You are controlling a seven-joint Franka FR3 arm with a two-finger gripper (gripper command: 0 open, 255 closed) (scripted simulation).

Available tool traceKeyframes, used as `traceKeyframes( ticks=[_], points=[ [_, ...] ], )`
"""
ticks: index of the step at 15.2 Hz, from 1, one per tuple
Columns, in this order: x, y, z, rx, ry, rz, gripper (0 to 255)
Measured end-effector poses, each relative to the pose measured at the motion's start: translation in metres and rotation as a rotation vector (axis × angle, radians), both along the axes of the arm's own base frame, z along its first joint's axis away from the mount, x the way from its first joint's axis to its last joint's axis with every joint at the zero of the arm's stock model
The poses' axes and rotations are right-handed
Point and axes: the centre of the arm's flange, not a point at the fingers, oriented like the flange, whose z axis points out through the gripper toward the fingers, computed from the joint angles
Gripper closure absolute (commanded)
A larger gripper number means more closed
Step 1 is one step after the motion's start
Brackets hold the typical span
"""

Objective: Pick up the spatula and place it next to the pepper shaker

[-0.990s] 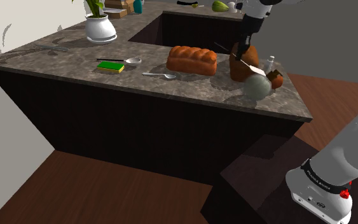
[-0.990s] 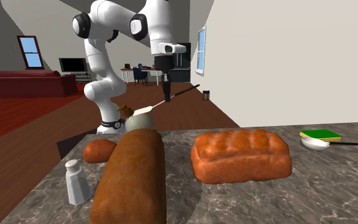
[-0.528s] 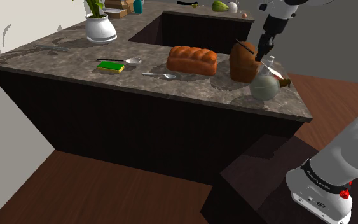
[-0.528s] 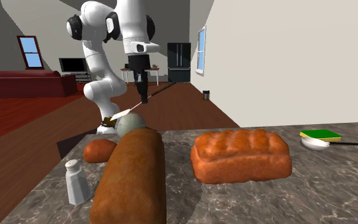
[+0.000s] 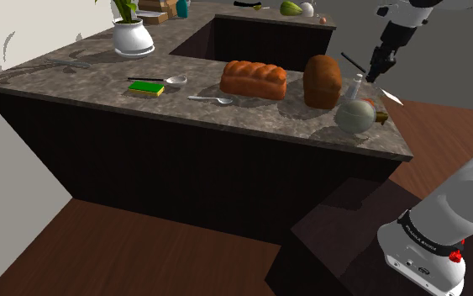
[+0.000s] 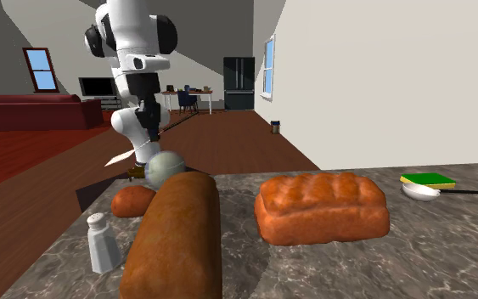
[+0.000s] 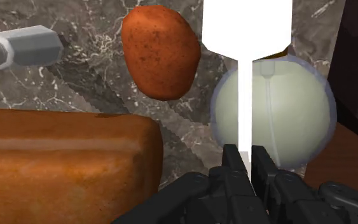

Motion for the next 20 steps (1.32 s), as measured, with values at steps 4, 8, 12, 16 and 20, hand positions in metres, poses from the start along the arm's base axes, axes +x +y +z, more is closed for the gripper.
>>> traceKeyframes(
  ticks=[4, 8, 12, 16, 20],
  points=[
    [-0.038, -0.038, -0.002, 0.001, 0.0, 0.0, 255],
    [-0.068, -0.082, 0.003, 0.0, 0.0, 0.0, 255],
    [-0.08, -0.094, -0.015, 0.0, 0.0, 0.001, 255],
    [-0.08, -0.095, -0.035, 0.0, 0.001, 0.002, 255],
    [-0.081, -0.094, -0.058, 0.0, 0.001, 0.002, 255]
  ],
)
